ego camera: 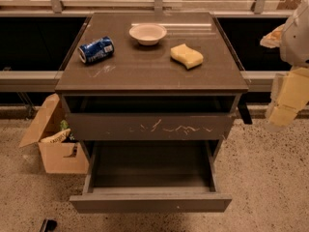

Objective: Close middle drawer

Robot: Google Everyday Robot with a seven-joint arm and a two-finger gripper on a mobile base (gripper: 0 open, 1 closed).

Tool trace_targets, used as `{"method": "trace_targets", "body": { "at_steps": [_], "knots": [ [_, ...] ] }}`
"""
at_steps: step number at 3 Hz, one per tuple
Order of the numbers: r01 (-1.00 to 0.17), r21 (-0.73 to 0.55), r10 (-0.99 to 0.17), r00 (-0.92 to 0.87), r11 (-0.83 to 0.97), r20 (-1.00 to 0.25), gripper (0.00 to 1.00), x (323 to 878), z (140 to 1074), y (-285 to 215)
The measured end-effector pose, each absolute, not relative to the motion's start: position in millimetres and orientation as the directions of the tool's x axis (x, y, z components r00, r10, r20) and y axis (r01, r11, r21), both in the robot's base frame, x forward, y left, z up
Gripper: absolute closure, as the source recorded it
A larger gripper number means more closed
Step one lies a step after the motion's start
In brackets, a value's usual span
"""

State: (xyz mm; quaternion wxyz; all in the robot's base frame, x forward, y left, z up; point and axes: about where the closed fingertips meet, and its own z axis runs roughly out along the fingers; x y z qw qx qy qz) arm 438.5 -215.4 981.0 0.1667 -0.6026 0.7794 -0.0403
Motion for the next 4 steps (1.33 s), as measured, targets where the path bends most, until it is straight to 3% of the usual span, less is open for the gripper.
{"method": "trace_targets", "body": {
  "at_steps": [2, 4],
  "knots": [
    [-0.926, -0.259, -0.947, -0.213, 0.274, -0.24, 0.0, 438, 963, -220],
    [-0.93, -0.194, -0.902, -0.226, 0.312, -0.369, 0.0, 431, 889, -226]
  ]
}}
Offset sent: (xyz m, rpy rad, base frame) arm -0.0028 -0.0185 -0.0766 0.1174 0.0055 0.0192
